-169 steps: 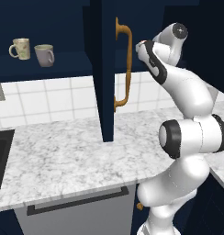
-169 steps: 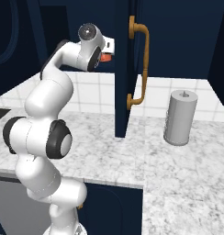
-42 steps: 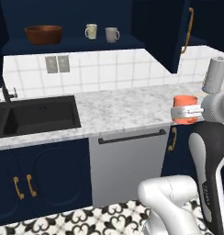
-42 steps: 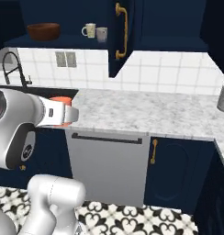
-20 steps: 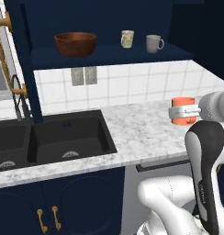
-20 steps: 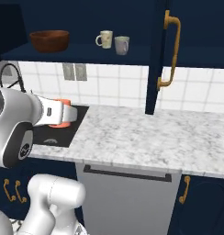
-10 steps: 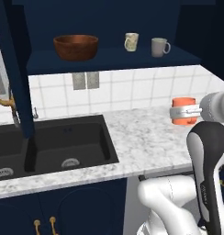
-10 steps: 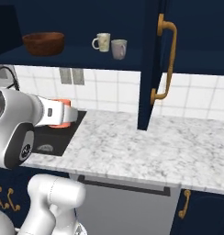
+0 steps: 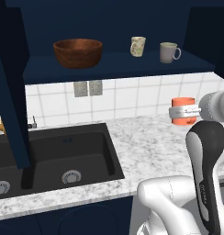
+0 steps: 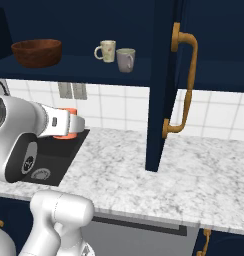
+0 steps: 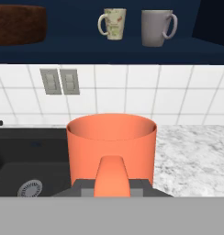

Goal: Gather all objects into one cabinet and sort the glasses and bowls to opposite sides.

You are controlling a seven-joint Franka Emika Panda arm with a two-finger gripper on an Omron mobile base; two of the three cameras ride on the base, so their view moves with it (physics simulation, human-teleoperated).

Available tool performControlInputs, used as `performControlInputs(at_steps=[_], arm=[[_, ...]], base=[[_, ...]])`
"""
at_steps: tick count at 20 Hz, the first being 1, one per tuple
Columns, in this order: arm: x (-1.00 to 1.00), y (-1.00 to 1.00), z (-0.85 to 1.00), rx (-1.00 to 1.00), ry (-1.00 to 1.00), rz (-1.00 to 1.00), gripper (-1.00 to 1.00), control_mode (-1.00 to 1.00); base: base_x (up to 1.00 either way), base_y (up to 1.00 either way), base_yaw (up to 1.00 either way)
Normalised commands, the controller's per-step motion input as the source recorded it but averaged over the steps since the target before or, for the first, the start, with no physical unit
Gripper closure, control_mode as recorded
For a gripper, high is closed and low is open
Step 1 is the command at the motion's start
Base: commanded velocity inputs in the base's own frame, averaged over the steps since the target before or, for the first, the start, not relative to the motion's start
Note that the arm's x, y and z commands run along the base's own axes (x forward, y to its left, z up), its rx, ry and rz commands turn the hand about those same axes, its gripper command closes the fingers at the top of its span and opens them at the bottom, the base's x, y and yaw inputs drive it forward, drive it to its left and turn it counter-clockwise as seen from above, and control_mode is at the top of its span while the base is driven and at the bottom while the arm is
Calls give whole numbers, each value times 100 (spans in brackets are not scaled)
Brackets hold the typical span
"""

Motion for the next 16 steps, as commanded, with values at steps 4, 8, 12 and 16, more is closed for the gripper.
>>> performControlInputs(at_steps=[4, 8, 12, 16], arm=[[0, 0, 0, 0, 0, 0, 100, 100], [0, 0, 0, 0, 0, 0, 100, -100], [-6, 0, 16, 0, -2, -4, 100, -100], [0, 0, 80, 0, -3, -22, 100, -100]], base=[[41, 0, 0], [7, 0, 0], [0, 0, 0], [0, 0, 0]])
